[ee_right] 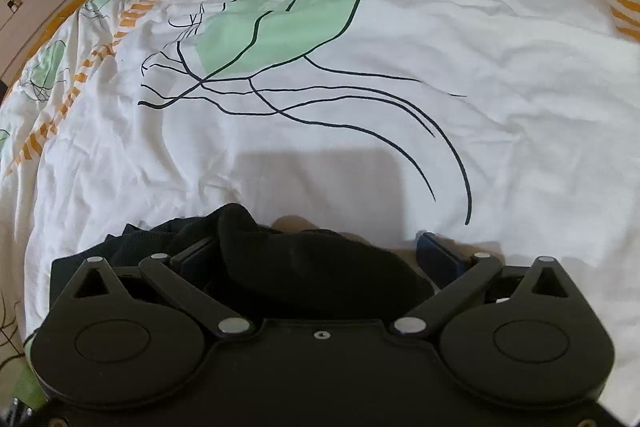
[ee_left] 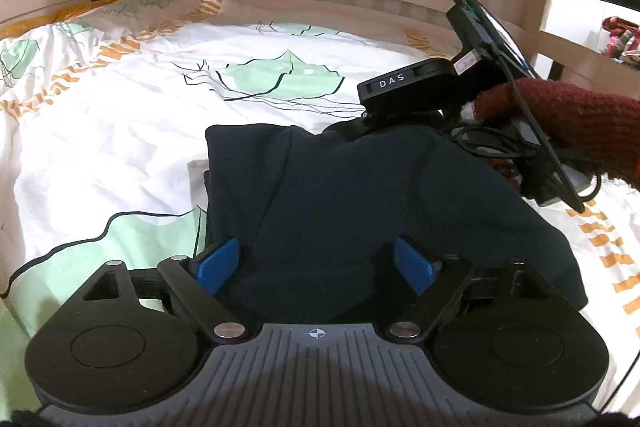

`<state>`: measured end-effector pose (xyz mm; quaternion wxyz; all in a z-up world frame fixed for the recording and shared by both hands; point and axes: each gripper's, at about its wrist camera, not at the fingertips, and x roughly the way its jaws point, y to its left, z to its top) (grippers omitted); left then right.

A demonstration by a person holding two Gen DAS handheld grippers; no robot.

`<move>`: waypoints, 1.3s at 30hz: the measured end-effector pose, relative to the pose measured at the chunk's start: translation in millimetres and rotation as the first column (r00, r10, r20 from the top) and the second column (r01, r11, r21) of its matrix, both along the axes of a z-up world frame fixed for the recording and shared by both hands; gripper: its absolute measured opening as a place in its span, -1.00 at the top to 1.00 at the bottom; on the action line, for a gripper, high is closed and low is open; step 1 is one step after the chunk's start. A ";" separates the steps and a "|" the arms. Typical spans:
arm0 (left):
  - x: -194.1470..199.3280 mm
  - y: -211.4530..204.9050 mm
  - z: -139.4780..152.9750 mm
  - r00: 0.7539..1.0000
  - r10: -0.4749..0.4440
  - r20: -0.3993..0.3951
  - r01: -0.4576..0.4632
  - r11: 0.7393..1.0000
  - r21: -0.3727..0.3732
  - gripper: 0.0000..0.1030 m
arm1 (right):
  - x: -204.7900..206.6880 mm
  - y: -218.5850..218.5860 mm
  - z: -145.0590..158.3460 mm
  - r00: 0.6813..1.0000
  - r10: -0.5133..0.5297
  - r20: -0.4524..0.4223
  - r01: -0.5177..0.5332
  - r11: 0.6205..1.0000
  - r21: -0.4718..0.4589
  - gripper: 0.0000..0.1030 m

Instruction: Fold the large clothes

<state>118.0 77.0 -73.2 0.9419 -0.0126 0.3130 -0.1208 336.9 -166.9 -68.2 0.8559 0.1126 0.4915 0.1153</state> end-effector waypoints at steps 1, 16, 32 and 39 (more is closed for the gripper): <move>-0.1 0.2 1.6 1.000 0.000 -0.002 0.000 1.000 -0.003 -0.67 | -2.2 -1.5 0.8 1.000 -0.002 0.009 0.002 1.000 0.008 -0.97; -34.3 5.4 54.4 0.990 0.081 0.115 -0.087 0.995 0.043 -0.99 | -117.7 -35.2 101.5 0.895 -0.084 0.438 0.035 0.992 0.119 -0.99; -77.0 5.9 91.1 0.982 0.191 -0.012 -0.188 0.976 0.110 -0.99 | -241.0 -26.4 109.7 0.872 -0.193 0.449 0.160 0.981 0.112 -0.99; -91.8 -1.0 90.6 0.979 0.200 -0.030 -0.194 0.972 0.135 -0.99 | -278.3 -18.6 100.8 0.893 -0.199 0.404 0.184 0.980 0.077 -0.99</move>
